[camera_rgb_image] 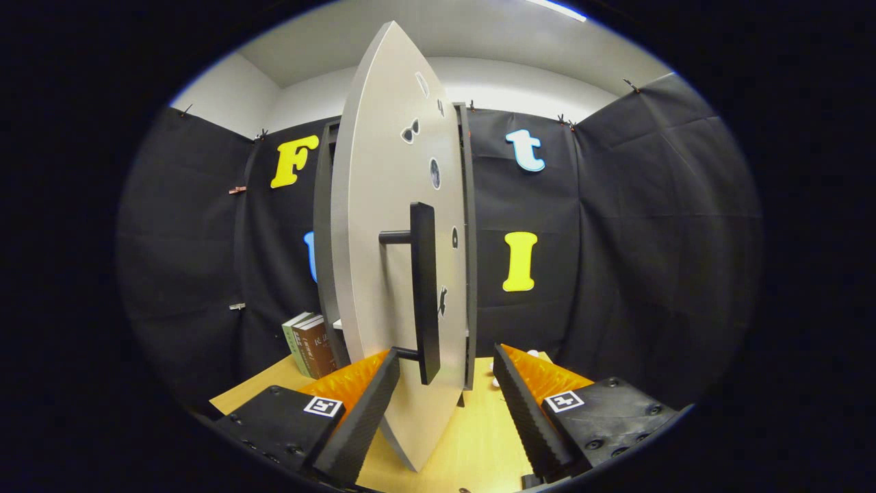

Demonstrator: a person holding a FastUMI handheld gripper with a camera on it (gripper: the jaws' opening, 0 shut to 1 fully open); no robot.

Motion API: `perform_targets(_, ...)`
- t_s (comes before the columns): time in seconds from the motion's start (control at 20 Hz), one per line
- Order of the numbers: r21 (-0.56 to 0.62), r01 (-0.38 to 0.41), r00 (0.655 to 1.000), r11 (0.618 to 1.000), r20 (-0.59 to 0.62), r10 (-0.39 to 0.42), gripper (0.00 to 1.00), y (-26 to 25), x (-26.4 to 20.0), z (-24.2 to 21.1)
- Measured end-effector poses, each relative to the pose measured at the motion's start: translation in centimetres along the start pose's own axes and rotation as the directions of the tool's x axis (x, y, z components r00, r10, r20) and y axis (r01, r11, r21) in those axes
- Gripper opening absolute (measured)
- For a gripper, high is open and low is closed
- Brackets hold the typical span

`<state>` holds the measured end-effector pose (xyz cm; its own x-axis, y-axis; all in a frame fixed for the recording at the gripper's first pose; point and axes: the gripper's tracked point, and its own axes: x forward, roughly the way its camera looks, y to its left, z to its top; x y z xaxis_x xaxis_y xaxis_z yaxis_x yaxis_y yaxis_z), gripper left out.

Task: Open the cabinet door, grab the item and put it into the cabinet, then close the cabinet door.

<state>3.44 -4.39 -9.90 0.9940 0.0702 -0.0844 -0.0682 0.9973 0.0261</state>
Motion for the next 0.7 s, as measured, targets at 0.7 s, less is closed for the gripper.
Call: perform_targets(0.7, -0.076, -0.132, 0.99, 0.988, 0.038, 0.135, 0.95, 13.2, 5.9, 2.7)
